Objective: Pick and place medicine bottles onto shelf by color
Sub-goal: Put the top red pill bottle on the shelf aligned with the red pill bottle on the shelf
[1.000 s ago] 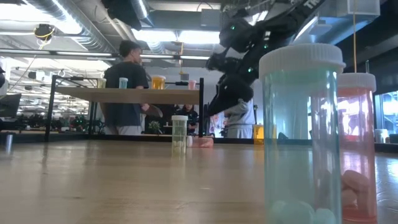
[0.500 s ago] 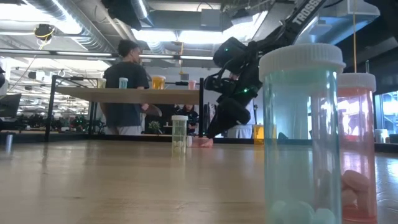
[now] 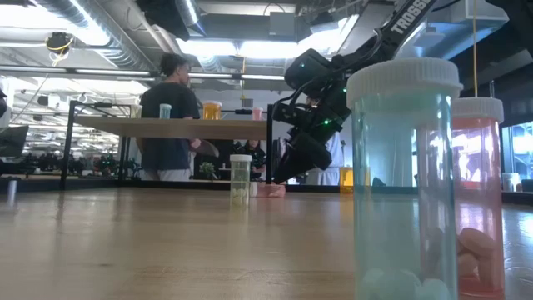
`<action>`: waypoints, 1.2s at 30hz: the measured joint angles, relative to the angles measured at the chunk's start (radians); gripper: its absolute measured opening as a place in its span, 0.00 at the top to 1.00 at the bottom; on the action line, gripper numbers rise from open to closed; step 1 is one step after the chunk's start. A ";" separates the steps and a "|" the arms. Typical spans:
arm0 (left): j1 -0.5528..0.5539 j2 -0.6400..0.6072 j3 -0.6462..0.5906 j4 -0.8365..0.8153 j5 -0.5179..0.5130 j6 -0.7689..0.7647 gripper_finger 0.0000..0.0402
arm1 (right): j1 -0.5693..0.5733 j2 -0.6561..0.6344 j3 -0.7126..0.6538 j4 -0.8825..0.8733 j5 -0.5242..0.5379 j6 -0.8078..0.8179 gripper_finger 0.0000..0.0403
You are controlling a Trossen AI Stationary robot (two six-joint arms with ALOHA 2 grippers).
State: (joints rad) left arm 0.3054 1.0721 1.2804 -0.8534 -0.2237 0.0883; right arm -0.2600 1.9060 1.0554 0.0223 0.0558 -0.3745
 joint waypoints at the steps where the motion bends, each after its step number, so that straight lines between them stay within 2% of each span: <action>1: 0.000 0.000 0.000 0.000 0.000 0.000 0.89 | 0.000 0.000 0.000 -0.003 0.001 0.000 0.57; 22: 0.000 0.000 0.000 0.000 0.000 0.000 0.89 | -0.002 0.048 0.000 0.006 -0.005 0.045 0.57; 36: 0.000 0.000 0.000 0.000 0.000 0.000 0.89 | 0.037 0.048 0.012 0.001 -0.005 0.238 0.57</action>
State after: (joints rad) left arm 0.3054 1.0721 1.2804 -0.8536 -0.2234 0.0883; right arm -0.2228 1.9545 1.0672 0.0229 0.0505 -0.1369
